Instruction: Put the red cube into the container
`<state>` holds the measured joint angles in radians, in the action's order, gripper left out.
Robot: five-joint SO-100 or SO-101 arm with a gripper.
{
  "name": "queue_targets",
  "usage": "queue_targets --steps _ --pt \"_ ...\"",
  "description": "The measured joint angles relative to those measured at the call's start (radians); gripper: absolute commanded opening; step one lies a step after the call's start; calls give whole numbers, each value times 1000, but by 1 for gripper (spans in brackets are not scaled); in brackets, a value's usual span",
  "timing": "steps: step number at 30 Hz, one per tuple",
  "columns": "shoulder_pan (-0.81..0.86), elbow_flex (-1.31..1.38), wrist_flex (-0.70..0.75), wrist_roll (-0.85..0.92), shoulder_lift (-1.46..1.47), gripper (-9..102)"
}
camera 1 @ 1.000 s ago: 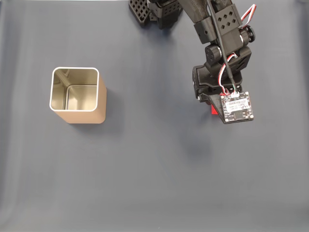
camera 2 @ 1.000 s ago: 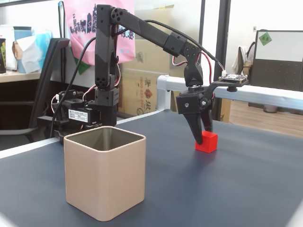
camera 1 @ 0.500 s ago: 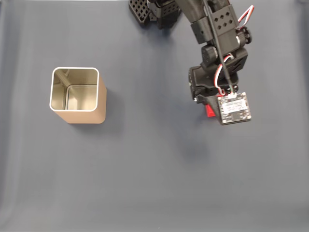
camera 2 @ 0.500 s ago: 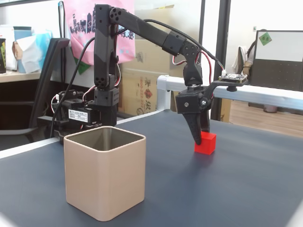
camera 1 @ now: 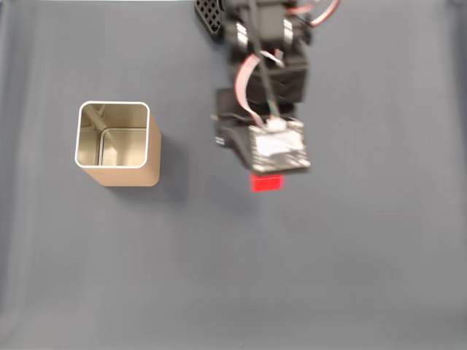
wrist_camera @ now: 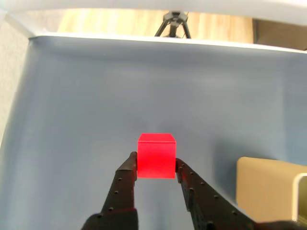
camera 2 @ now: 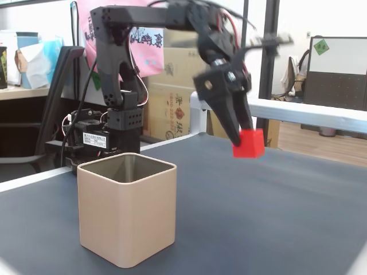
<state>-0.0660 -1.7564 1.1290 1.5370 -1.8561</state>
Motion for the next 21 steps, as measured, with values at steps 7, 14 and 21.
queue_targets --steps 7,14,21 --pt "227 23 55 129 -120 0" --pt "436 26 74 215 -144 0" --pt "563 48 74 233 -144 0"
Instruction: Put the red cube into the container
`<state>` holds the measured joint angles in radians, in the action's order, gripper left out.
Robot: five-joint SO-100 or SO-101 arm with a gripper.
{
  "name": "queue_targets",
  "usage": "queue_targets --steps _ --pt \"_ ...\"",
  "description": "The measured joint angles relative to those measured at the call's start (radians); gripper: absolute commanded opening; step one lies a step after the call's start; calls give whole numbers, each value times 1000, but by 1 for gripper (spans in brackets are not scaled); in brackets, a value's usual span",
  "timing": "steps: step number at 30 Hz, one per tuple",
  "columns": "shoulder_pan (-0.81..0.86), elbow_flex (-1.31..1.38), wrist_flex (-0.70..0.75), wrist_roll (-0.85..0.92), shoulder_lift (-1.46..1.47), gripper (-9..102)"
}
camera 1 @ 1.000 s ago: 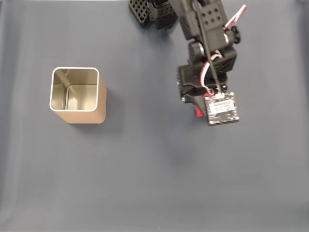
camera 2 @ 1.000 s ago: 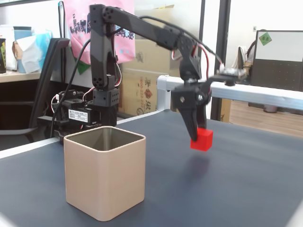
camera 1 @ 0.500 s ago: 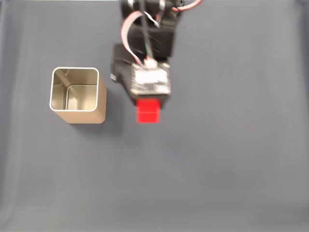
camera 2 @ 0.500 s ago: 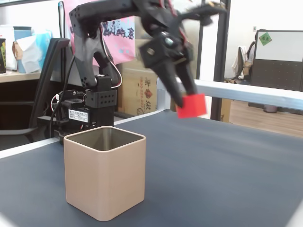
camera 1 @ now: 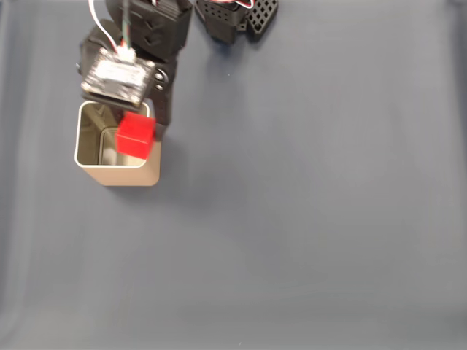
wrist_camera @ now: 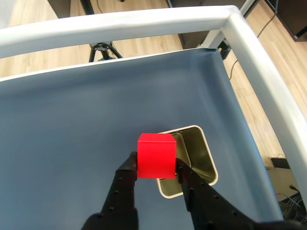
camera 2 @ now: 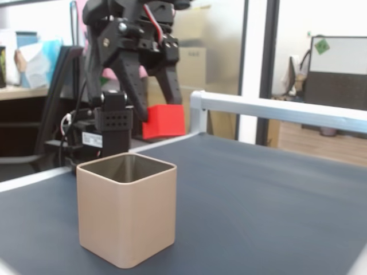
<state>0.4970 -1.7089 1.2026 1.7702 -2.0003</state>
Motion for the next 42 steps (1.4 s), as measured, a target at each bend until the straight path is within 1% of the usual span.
queue_targets --steps 12,26,27,36,42 --pt "137 3 -54 35 87 0" --pt "143 -46 -81 28 100 0" --pt "143 -46 -81 28 100 2" --pt "141 -46 -81 -9 100 27" --pt "141 -58 -80 -35 98 37"
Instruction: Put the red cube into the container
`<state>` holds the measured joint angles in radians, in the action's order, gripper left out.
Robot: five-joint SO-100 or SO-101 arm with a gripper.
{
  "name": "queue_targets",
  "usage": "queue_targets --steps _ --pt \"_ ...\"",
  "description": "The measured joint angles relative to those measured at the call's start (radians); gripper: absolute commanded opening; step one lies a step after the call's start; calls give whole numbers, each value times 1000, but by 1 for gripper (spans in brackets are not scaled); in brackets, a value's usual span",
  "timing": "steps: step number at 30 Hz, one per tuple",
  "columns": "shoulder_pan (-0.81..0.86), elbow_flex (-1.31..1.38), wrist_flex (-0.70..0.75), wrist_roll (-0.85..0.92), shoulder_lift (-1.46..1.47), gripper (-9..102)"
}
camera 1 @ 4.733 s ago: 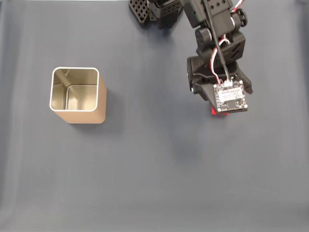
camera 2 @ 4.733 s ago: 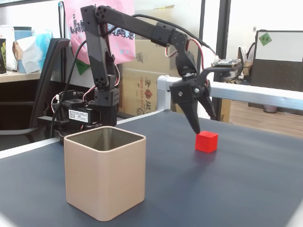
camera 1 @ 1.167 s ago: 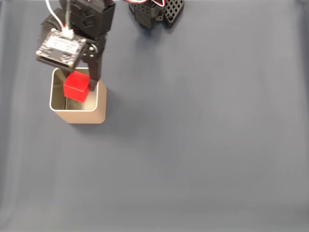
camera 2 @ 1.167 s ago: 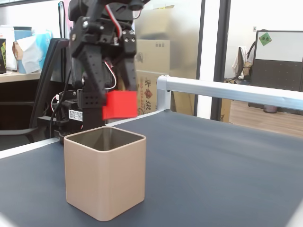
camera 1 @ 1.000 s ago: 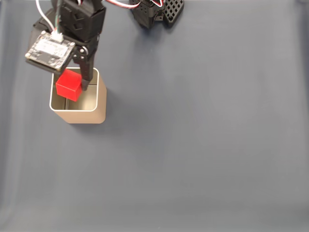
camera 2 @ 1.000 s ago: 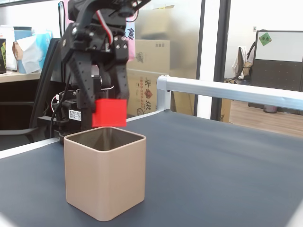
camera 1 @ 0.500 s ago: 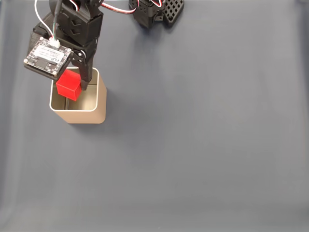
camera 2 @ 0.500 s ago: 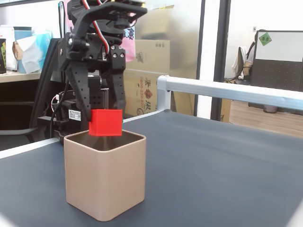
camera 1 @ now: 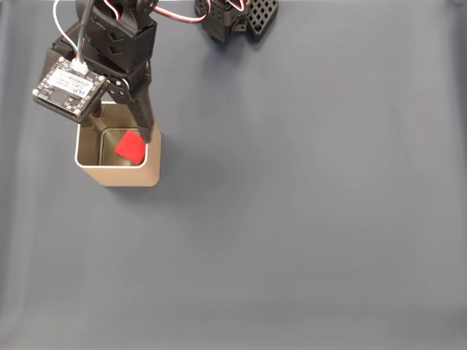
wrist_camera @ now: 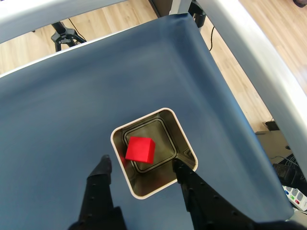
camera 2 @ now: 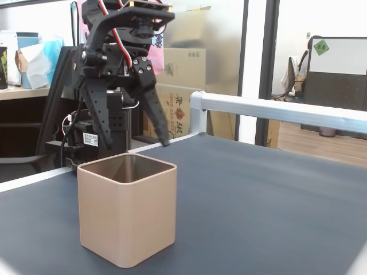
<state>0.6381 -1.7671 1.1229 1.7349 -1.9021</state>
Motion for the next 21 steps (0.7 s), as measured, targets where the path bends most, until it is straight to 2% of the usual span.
queue_targets --steps 10,21 --pt "0 0 35 2 -14 49" --pt "-2 0 35 -12 -18 48"
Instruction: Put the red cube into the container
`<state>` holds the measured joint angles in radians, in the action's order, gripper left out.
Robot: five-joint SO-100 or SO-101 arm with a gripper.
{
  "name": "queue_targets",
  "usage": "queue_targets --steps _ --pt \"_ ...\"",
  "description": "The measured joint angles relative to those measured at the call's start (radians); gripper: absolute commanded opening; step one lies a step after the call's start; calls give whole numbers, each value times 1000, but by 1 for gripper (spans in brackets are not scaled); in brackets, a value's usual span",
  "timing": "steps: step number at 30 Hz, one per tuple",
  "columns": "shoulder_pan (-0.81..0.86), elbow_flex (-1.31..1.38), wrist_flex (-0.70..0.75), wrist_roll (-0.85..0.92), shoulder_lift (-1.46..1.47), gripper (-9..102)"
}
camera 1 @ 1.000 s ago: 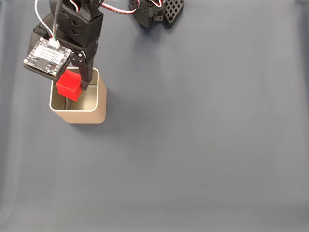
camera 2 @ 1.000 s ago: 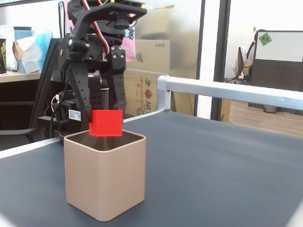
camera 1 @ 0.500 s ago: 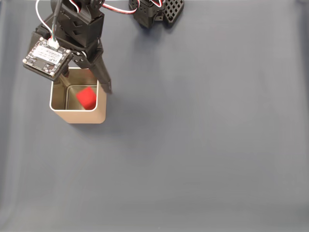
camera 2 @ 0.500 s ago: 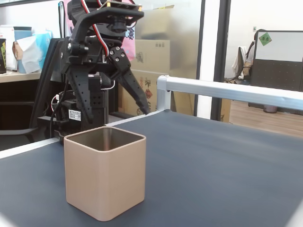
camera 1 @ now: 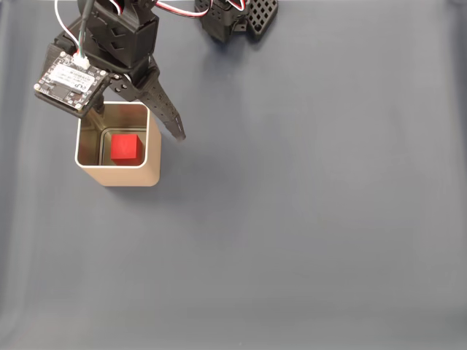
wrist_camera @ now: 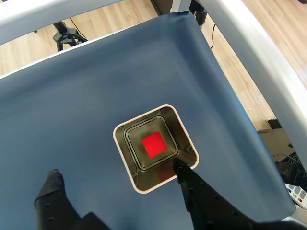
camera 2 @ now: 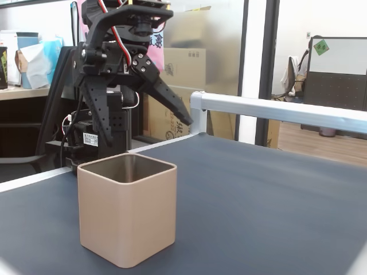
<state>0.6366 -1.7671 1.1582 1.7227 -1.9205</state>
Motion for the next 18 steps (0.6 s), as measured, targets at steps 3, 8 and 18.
queue_targets --steps 3,8,18 --pt "-2 0 -11 -6 -2 42" --pt "-32 -43 -86 -37 -25 22" --pt "-256 -166 -238 -64 -172 0"
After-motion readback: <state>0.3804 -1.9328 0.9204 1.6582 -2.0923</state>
